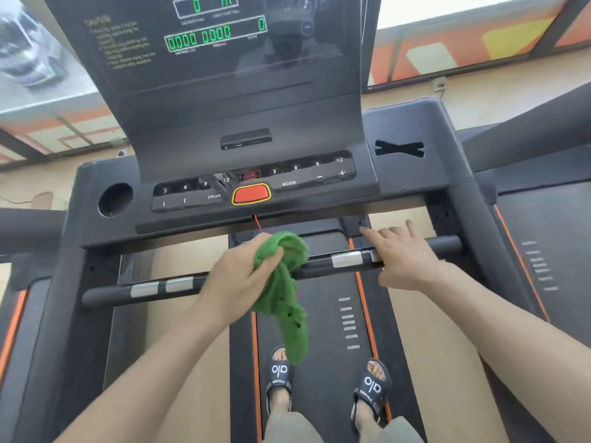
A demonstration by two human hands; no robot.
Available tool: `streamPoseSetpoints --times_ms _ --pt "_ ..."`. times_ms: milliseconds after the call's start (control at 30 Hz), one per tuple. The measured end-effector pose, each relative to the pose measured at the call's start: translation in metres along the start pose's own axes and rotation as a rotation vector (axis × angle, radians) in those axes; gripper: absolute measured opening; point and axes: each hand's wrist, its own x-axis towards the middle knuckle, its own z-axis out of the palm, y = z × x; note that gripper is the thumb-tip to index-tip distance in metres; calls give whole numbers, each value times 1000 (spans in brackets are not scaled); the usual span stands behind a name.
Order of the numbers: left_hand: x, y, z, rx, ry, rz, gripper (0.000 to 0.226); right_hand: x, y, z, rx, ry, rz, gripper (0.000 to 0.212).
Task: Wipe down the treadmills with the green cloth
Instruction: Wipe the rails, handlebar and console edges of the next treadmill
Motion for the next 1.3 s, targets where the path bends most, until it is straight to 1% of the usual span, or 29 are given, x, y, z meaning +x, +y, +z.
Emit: streamPoseSetpoints --times_ms 33,67,100,133,167,200,233,300,367,400,467,500,533,567,633,667,733,767,833,900,933,1000,1067,1100,1133,1167,1233,1267,1300 --pt "9 14 19 -42 -2 -23 23 1 3 0 -1 -2 -7 96" --pt "20 23 43 -30 -36 -49 26 1 5 0 -3 -5 -12 95" --pt "29 31 68 63 -85 -68 30 0 7 0 -6 -7 -21 95" --pt "37 35 94 210 -106 -71 33 -1 8 1 -12 -8 -35 95" --pt "44 38 115 361 -66 -72 36 -2 11 2 -18 -5 -47 95" --pt "51 42 128 455 -5 -84 37 -4 15 4 -27 0 -54 95" --pt "56 45 133 480 -3 -102 36 -6 21 5 -43 11 -57 94" --pt "67 43 129 391 -111 -123 38 -9 34 6 -74 36 -57 93" --pt "72 39 113 322 -286 -97 47 -11 39 7 -83 25 -79 94" --pt "69 38 109 370 -336 -42 54 -12 39 9 -96 31 -96 95" --pt "62 38 112 631 -387 94 67 -10 41 7 -158 74 -102 92" --pt "61 39 117 758 -381 133 68 -10 46 4 -191 100 -88 87" --pt "64 42 122 833 -366 121 65 -10 53 2 -215 127 -64 79" --pt "69 48 126 852 -351 79 58 -12 61 1 -229 158 -39 66" --pt "86 73 141 767 -332 29 38 -15 77 2 -254 177 -17 44" --pt "97 90 151 700 -346 33 30 -15 80 3 -264 170 -26 40" --pt "113 123 179 605 -370 57 24 -13 82 9 -268 162 -48 41" --pt "119 134 193 589 -364 61 26 -11 81 8 -274 173 -61 41" --pt "120 137 205 622 -297 133 31 -12 85 4 -274 179 -90 41" --pt "105 110 193 666 -244 232 32 -19 89 4 -268 166 -128 45" --pt "99 90 182 705 -225 255 34 -20 91 4 -281 186 -147 47" --pt "85 54 156 789 -200 228 39 -25 94 5 -289 218 -168 58" --pt "74 34 136 848 -193 130 35 -32 99 7 -235 252 -156 84" --pt "74 34 131 848 -220 65 31 -38 104 8 -167 284 -115 94" --pt "79 40 129 830 -285 -7 26 -45 111 10 -58 326 -54 100" --pt "88 52 130 790 -369 -76 25 -53 118 14 91 376 22 102" --pt "110 86 141 649 -544 -166 31 -64 124 22 437 434 170 92" --pt "123 102 153 581 -612 -181 36 -65 123 25 529 441 215 83" --pt "133 119 167 516 -661 -183 38 -64 120 26 551 460 245 74"
